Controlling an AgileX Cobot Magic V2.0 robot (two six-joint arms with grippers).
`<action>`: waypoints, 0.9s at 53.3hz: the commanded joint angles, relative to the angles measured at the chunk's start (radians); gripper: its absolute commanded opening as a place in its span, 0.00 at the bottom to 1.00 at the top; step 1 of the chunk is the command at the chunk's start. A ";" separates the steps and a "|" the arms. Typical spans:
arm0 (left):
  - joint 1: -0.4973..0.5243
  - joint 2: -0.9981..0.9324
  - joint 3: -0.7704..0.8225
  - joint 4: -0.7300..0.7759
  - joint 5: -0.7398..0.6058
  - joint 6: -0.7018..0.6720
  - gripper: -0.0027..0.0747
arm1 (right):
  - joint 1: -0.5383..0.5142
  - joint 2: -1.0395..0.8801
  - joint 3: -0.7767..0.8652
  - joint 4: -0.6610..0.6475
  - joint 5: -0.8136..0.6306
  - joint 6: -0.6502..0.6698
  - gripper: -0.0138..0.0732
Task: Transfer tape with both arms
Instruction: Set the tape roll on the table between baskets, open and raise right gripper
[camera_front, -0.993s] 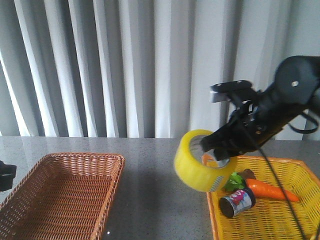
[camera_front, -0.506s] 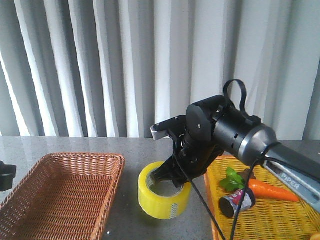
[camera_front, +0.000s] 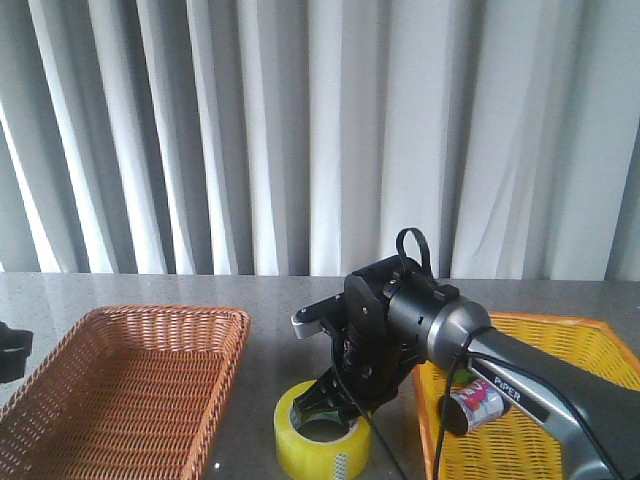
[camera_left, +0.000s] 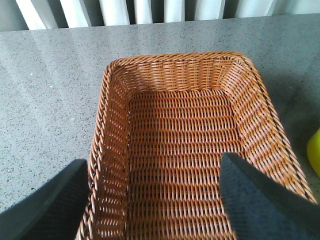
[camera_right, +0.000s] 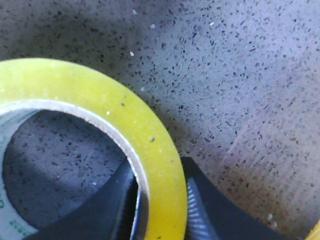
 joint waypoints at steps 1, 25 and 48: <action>-0.001 -0.020 -0.035 0.000 -0.068 -0.009 0.70 | -0.007 -0.069 -0.035 -0.014 -0.068 0.005 0.36; -0.001 -0.020 -0.035 0.000 -0.068 -0.009 0.70 | -0.007 -0.123 -0.049 0.013 -0.100 0.004 0.77; -0.001 -0.020 -0.035 0.000 -0.068 -0.009 0.70 | -0.022 -0.399 -0.067 -0.129 -0.266 0.004 0.73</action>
